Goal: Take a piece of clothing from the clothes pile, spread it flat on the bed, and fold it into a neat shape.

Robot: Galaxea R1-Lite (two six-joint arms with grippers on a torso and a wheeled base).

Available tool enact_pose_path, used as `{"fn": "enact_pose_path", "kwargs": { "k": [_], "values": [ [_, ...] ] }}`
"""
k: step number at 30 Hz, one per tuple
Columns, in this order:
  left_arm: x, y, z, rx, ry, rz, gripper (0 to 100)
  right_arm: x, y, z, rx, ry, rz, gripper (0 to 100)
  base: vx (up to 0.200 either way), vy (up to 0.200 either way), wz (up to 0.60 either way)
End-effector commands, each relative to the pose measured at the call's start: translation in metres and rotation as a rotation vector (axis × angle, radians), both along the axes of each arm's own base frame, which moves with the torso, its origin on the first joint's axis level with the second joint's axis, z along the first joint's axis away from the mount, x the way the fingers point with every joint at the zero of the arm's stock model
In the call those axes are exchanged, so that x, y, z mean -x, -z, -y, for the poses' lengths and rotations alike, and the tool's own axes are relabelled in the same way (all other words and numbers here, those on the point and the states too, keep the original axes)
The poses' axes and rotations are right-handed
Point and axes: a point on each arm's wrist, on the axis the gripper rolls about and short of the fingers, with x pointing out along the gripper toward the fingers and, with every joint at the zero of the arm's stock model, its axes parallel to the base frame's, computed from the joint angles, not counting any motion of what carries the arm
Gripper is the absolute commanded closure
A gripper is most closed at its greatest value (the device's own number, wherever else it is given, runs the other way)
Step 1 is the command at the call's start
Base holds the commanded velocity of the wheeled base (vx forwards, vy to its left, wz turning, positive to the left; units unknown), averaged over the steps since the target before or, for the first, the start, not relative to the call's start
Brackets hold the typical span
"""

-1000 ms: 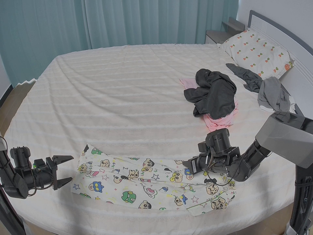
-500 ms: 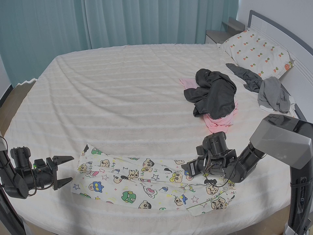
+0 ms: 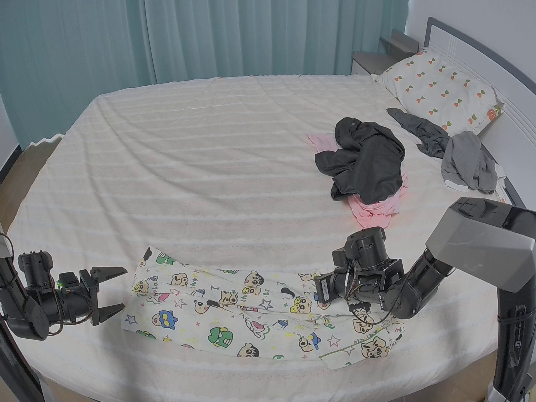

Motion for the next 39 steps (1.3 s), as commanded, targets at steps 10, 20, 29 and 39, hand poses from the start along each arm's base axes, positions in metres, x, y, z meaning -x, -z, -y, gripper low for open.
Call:
{"fn": "enact_pose_path", "kwargs": {
  "k": [10,20,29,39],
  "values": [
    [0.0,0.001,0.0,0.0,0.001,-0.002,0,0.001,-0.001,-0.008,-0.012,0.007,0.049,100,0.0,0.0,0.0],
    [0.0,0.001,0.0,0.001,0.0,-0.003,0,0.001,-0.027,-0.003,-0.181,0.079,0.114,0,0.0,0.0,0.0],
    [0.002,0.001,0.001,0.001,-0.001,-0.007,0,0.032,-0.017,0.045,-0.274,0.273,-0.095,0,0.0,0.0,0.0],
    [0.002,0.001,0.0,0.001,-0.002,-0.007,0,0.037,0.005,0.063,-0.311,0.342,-0.218,0,0.0,0.0,0.0]
  ]
}}
